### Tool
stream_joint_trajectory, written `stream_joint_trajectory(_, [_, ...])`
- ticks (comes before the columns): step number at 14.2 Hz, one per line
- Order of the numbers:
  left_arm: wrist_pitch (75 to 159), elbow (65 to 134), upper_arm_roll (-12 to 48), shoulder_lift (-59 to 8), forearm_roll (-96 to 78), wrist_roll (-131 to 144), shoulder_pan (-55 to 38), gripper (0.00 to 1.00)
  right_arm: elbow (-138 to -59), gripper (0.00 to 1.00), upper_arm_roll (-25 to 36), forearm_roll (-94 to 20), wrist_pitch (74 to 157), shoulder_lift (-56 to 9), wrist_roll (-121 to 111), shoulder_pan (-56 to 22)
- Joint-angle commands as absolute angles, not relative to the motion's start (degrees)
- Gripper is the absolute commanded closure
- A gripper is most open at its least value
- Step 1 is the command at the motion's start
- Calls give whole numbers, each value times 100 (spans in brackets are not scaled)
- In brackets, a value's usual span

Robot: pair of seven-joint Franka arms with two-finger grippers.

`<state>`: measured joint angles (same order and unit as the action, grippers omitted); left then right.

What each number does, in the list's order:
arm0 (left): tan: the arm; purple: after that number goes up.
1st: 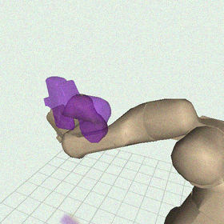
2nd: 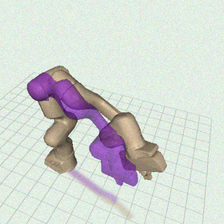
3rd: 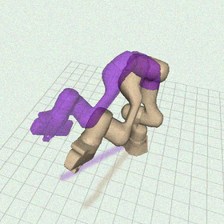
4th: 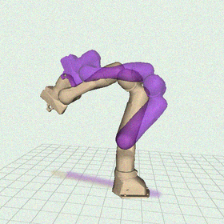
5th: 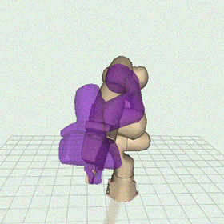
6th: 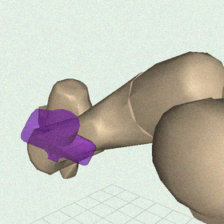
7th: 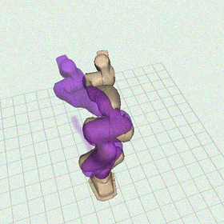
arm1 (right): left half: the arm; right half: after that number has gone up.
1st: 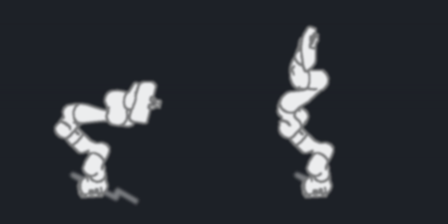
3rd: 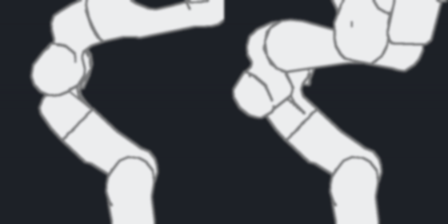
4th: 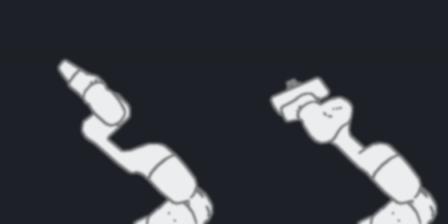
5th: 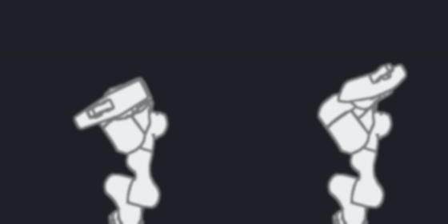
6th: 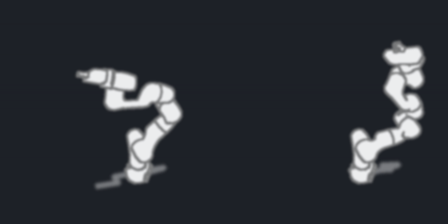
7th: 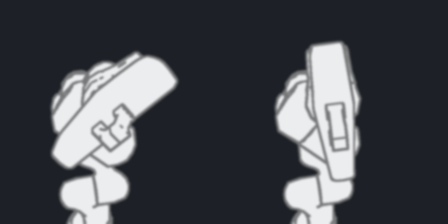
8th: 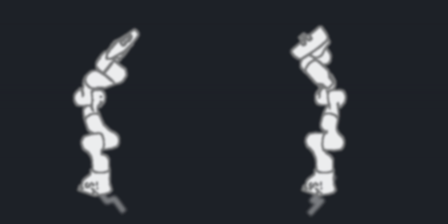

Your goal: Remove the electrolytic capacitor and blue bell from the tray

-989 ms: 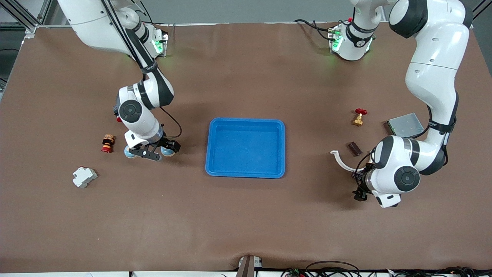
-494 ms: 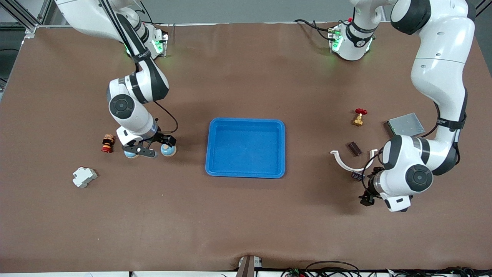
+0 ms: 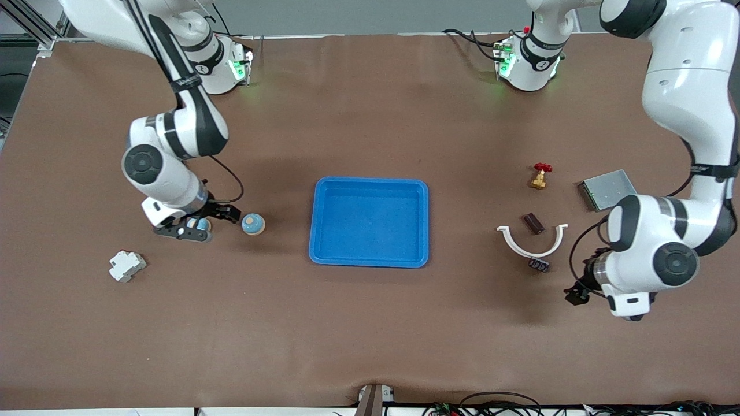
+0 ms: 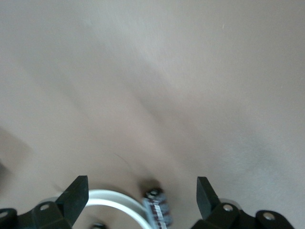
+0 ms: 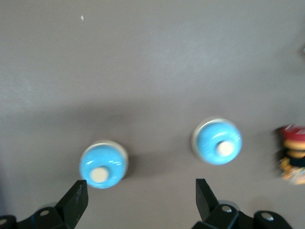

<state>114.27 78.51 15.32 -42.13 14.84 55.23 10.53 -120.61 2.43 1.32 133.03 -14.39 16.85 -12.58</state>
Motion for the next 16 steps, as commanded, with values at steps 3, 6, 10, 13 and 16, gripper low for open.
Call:
stream_joint_trajectory(3, [10733, 7980, 1608, -3552, 1390, 3782, 1476, 0, -11954, 0, 184, 105, 12676, -1073, 398, -599])
stream_joint_trajectory(6, [10206, 7980, 1608, -2999, 942, 2518, 1801, 0, -11139, 0, 193, 158, 11360, -1098, 211, -396])
stream_joint_trajectory(10, [9494, 7972, 1608, -2278, 660, 1539, 1889, 0, -10153, 0, 193, 193, 10092, -1116, 185, -255])
stream_joint_trajectory(13, [8818, 7919, 1661, -1760, 598, 1180, 1864, 0, -9512, 0, 185, 167, 9494, -1072, -26, -123])
stream_joint_trajectory(16, [8657, 7884, 1976, -1302, 571, 941, 1863, 0, -8721, 0, 193, 211, 8869, -1107, -44, -44])
